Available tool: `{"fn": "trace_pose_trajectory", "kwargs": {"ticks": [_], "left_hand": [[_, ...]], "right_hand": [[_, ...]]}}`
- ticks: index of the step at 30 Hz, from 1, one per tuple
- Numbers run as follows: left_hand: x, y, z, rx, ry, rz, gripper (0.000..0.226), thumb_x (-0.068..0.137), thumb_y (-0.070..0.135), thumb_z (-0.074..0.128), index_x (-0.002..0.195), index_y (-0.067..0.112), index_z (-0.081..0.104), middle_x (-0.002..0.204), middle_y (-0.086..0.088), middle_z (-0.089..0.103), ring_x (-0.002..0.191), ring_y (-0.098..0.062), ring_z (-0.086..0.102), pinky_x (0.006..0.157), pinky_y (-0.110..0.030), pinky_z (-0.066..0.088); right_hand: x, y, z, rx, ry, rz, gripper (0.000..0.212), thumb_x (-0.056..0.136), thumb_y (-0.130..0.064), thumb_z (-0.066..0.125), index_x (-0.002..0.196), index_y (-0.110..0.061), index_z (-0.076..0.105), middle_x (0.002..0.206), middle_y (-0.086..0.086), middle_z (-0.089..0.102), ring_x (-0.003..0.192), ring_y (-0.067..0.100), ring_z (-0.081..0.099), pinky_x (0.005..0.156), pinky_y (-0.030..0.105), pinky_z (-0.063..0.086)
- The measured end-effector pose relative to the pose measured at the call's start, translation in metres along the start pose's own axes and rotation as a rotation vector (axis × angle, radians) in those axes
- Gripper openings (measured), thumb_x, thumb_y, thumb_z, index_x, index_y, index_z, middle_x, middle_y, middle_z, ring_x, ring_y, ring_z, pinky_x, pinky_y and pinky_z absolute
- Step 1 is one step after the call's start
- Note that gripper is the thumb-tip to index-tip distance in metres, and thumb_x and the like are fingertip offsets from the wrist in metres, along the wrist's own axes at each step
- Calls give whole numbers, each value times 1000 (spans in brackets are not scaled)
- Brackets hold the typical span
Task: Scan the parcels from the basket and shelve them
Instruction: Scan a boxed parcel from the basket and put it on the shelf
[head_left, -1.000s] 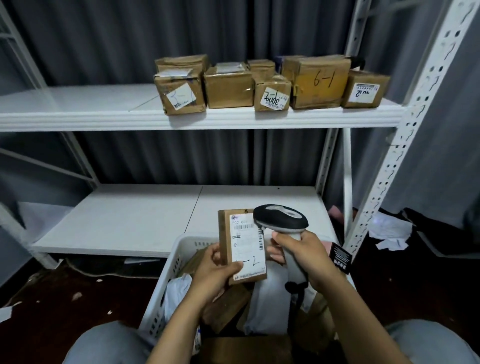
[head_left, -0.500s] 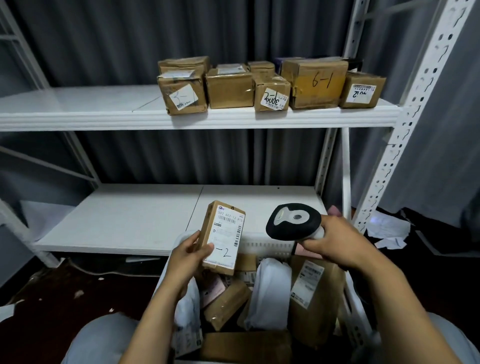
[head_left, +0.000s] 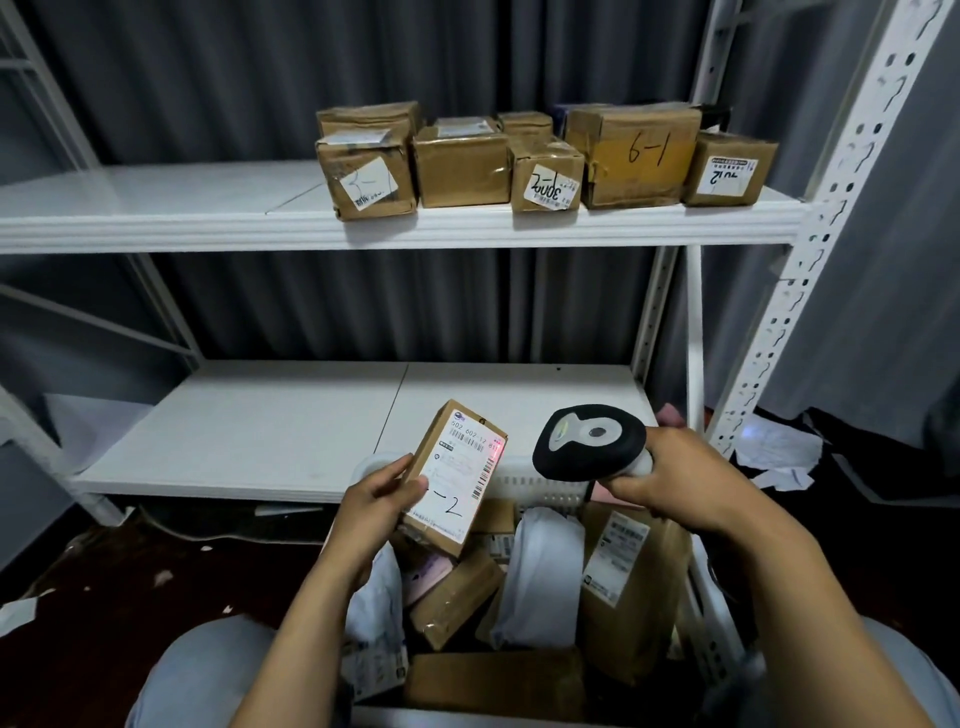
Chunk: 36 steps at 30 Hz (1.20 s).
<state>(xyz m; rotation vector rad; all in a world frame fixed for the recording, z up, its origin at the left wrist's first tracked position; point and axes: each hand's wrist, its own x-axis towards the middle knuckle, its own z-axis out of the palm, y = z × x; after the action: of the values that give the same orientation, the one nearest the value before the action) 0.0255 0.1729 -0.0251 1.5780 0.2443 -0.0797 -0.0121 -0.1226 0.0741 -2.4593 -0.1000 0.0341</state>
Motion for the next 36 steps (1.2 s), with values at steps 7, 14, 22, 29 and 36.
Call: {"fn": "trace_pose_trajectory", "kwargs": {"ticks": [7,14,22,29,36], "left_hand": [[-4,9,8,26,-15,27,37,92,19,64,128,26,59,100,0,74,95,-19,69,81,-38,56],[-15,66,54,-24,-119,79,29,97,34,54,126,36,54,112,0,70,98,-20,69,70,-41,60],[-24,164,131,-196,-366,111,43,97,19,54,138,30,47,120,-1,67,103,-23,67,70,-44,60],[-27,228,188,-257,-433,117,49,94,10,52,138,30,47,124,-7,63,101,-25,64,73,-46,59],[-7,263,187,-358,-155,254,42,94,19,59,133,29,47,105,3,61,94,-17,61,78,-44,57]], "right_hand": [[-6,-2,-5,58,37,8,13,81,-23,74,76,-24,62,77,0,56,63,6,56,54,23,45],[-11,1,-26,419,218,94,15,84,-16,71,76,-10,60,47,0,56,41,15,49,43,21,40],[-7,-3,-89,794,437,111,20,89,-11,66,73,-6,56,50,6,49,39,17,43,42,26,39],[3,-3,-145,912,559,72,15,91,-10,63,77,-8,57,58,8,49,41,15,44,39,22,40],[37,-19,-163,828,455,10,14,89,-12,65,78,-8,57,56,8,50,42,17,45,41,23,40]]}}
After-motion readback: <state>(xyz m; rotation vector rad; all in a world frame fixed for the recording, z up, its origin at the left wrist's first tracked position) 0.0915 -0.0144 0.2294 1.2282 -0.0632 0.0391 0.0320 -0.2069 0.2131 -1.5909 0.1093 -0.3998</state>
